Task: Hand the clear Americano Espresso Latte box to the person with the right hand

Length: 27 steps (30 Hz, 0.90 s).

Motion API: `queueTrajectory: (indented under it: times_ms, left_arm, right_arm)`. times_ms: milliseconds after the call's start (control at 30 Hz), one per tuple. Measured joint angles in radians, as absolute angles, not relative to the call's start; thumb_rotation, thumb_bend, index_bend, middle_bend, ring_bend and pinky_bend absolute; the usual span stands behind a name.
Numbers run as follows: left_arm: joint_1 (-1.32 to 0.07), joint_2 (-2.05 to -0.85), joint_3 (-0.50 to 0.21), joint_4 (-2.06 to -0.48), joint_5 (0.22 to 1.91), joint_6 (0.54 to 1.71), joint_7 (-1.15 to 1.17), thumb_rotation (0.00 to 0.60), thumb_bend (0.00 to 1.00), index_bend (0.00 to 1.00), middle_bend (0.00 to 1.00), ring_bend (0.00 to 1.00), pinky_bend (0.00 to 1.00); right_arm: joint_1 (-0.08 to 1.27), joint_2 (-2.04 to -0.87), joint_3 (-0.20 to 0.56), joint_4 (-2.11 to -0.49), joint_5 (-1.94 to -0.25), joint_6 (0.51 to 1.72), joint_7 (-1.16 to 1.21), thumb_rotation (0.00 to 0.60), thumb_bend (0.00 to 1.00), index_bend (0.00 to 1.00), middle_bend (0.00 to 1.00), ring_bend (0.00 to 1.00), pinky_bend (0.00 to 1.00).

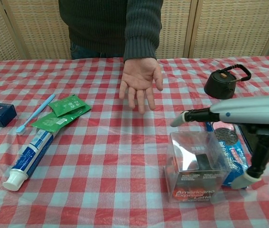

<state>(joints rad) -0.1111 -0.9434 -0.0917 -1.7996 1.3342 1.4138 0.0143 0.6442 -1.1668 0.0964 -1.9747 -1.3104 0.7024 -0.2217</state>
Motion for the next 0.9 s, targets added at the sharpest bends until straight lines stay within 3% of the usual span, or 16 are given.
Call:
queueTrajectory:
  times_ms: [33, 133, 233, 300, 433, 633, 900]
  left_arm:
    - [-0.113, -0.944, -0.093, -1.799, 1.331, 1.409, 0.014, 0.6, 0.0, 0.0, 0.0, 0.0, 0.0]
    - [-0.117, -0.945, -0.093, -1.798, 1.328, 1.402, 0.017, 0.6, 0.0, 0.0, 0.0, 0.0, 0.0]
    - [-0.12, -0.947, -0.094, -1.797, 1.324, 1.396, 0.019, 0.6, 0.0, 0.0, 0.0, 0.0, 0.0]
    - [-0.122, -0.947, -0.094, -1.796, 1.322, 1.392, 0.017, 0.6, 0.0, 0.0, 0.0, 0.0, 0.0]
    - [-0.123, -0.945, -0.095, -1.794, 1.32, 1.389, 0.008, 0.6, 0.0, 0.0, 0.0, 0.0, 0.0]
    - [-0.123, -0.94, -0.096, -1.793, 1.321, 1.385, -0.009, 0.6, 0.0, 0.0, 0.0, 0.0, 0.0]
    - [-0.128, -0.94, -0.098, -1.794, 1.315, 1.376, -0.007, 0.6, 0.0, 0.0, 0.0, 0.0, 0.0]
  right_arm:
    - [0.652, -1.188, 0.098, -1.969, -1.293, 0.705, -0.245, 0.6, 0.0, 0.04, 0.06, 0.07, 0.16]
    - [0.672, -1.256, 0.102, -1.944, -1.268, 0.731, -0.303, 0.6, 0.03, 0.16, 0.28, 0.3, 0.39]
    - [0.682, -1.292, 0.106, -1.935, -1.247, 0.747, -0.302, 0.6, 0.19, 0.43, 0.55, 0.55, 0.52]
    - [0.683, -1.304, 0.113, -1.932, -1.255, 0.765, -0.277, 0.6, 0.29, 0.58, 0.64, 0.63, 0.55]
    - [0.676, -1.327, 0.131, -1.928, -1.311, 0.827, -0.204, 0.6, 0.35, 0.6, 0.66, 0.64, 0.55]
    - [0.681, -1.284, 0.22, -1.974, -1.35, 0.903, -0.132, 0.6, 0.37, 0.6, 0.66, 0.64, 0.55]
    - [0.756, -1.234, 0.354, -1.999, -1.228, 0.914, -0.147, 0.6, 0.38, 0.6, 0.66, 0.64, 0.55]
